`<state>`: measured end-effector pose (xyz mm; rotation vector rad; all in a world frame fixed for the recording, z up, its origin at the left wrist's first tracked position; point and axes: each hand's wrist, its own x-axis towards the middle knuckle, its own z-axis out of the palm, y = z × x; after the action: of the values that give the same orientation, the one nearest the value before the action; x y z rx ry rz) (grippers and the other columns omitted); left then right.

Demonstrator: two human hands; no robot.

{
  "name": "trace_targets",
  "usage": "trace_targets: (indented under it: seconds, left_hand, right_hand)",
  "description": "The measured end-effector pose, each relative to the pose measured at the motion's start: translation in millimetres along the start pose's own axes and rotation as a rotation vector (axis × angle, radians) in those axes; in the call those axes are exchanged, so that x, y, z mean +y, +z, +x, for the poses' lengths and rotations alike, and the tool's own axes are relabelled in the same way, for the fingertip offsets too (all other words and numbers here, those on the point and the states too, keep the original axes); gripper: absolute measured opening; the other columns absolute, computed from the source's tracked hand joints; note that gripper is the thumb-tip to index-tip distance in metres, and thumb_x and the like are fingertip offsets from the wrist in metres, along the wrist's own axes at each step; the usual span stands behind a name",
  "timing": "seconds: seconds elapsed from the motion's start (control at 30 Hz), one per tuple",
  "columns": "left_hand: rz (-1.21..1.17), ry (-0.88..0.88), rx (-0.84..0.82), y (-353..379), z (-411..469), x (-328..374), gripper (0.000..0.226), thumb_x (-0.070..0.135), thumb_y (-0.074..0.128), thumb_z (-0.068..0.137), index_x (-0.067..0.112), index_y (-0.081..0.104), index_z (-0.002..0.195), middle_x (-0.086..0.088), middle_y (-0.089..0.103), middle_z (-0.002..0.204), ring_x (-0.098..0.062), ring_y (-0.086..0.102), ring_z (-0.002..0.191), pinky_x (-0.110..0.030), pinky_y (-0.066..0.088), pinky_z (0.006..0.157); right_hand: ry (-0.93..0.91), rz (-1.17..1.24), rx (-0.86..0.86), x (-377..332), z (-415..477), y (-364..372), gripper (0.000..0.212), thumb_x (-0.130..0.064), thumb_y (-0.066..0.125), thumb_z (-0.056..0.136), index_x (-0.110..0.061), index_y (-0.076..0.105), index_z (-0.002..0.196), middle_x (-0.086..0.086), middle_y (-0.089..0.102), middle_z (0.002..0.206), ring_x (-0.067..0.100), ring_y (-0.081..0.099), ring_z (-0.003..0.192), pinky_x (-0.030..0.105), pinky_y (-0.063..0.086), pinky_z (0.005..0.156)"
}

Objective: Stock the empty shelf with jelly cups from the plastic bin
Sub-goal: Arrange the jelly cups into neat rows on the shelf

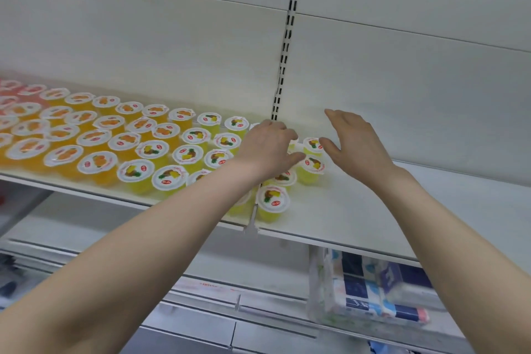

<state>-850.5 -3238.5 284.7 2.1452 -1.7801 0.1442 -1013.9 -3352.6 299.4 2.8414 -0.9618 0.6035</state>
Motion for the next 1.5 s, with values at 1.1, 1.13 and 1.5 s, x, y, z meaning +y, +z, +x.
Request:
trace_targets:
  seconds: [1.1,1.13,1.5]
  left_hand:
    - [0.347,-0.591,0.272,-206,-475,-429,0.045,0.033,0.067,0.086,0.013,0.06,0.125,-0.011,0.062,0.119,-0.035,0.054,0.11,-0.045,0.045,0.091]
    - [0.337,-0.631,0.265,-207,-493,-439,0.045,0.034,0.066,0.087,0.013,0.059,0.127,-0.011,0.061,0.121,-0.034,0.054,0.111,-0.045,0.045,0.092]
    - [0.302,-1.1,0.291,-192,-652,-553,0.037,0.029,0.063,0.09,0.016,0.061,0.125,-0.006,0.062,0.121,-0.034,0.053,0.113,-0.043,0.045,0.09]
  right_hand:
    - [-0.788,0.199,0.021,-604,39,97,0.058,-0.028,0.062,0.09,-0.003,0.045,0.14,0.018,0.053,0.135,0.039,0.048,0.123,0.049,0.04,0.102]
    - [-0.821,0.224,0.009,-626,37,104,0.057,-0.027,0.061,0.09,-0.003,0.046,0.14,0.017,0.054,0.134,0.038,0.048,0.123,0.048,0.04,0.101]
    - [-1.134,0.408,-0.183,-837,47,206,0.056,-0.025,0.06,0.088,-0.001,0.05,0.137,0.017,0.058,0.13,0.036,0.053,0.12,0.046,0.041,0.104]
